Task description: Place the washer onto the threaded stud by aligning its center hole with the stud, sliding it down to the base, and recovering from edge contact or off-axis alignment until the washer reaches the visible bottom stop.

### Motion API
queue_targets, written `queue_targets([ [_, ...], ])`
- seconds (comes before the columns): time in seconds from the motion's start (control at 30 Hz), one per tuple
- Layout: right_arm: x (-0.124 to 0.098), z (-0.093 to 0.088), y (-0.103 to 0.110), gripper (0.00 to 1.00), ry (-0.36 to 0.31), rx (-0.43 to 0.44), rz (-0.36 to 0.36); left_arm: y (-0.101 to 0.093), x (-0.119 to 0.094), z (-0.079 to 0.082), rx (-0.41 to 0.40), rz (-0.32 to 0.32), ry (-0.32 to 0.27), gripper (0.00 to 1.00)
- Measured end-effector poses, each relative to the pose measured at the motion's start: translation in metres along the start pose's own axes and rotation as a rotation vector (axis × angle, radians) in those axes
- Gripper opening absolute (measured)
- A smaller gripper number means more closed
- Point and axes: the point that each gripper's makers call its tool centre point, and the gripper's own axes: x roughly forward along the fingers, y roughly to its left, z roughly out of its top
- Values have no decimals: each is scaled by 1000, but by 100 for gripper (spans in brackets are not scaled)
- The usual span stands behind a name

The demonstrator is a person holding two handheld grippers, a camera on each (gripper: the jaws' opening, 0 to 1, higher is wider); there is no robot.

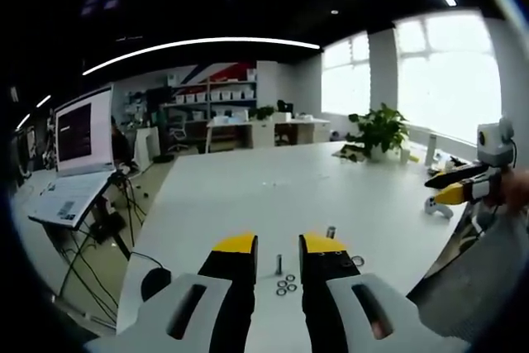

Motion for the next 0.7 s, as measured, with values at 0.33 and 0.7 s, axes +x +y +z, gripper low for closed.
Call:
queue_targets([
  [0.33, 21, -1, -13, 50, 50, -37, 0, 0, 1, -2, 10, -14, 2, 18],
  [0.7, 44, -49, -18, 48, 224, -52, 57, 0, 1, -4, 22, -14, 9, 18],
])
